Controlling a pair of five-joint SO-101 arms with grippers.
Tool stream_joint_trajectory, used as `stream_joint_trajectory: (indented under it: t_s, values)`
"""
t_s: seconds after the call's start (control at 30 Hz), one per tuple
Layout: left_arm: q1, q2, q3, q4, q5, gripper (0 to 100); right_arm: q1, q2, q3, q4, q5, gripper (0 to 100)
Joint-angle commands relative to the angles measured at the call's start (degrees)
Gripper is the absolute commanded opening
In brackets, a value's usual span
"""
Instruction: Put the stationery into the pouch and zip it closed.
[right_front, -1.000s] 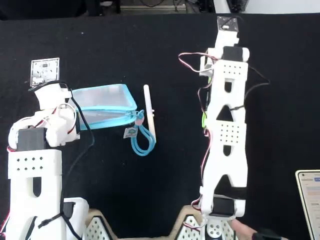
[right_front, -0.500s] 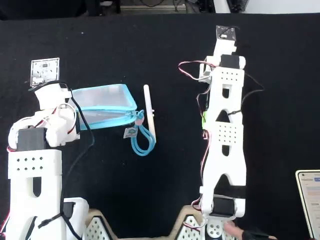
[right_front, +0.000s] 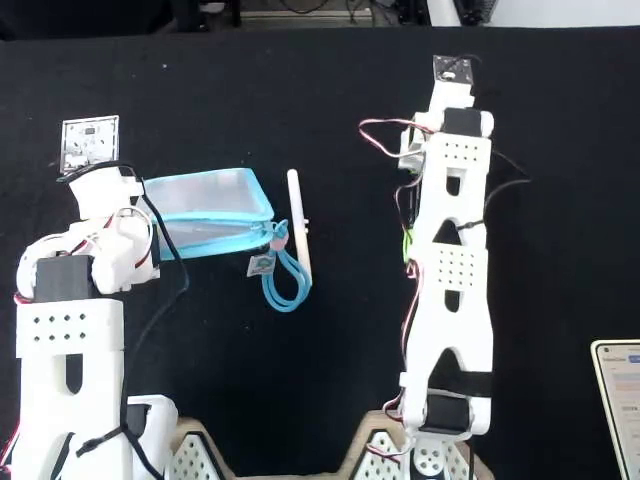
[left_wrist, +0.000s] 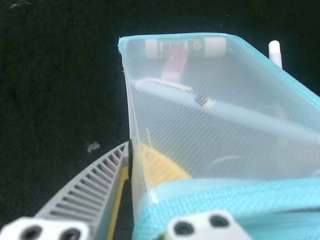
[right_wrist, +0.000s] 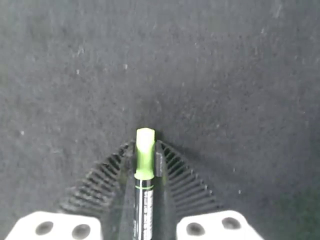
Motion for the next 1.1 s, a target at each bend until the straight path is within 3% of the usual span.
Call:
stream_joint_trajectory:
  t_s: [0.0,0.37,0.47,0.7,1.07]
  values:
    - [-0.9,0.4,1.5,0.1,0.9,3,0.1,-7.3,-2.9,4.7,0.1,1.1]
    - [-0.9,0.4,1.5,0.1,0.9,3,-0.9,-9.5,0.1,8.3,3.4,1.1]
    - [-0.9,0.4,1.5,0.1,0.9,3,-1.0,-11.8,7.1,8.3,4.3,1.1]
    - [-0.8,0.4,1.5,0.1,0.9,3,-4.3,-21.9,27.0,8.0,14.0,1.1]
    - [-0.9,0.4,1.5,0.1,0.9,3,-6.2,-35.2,45.4,7.6,22.3,1.1]
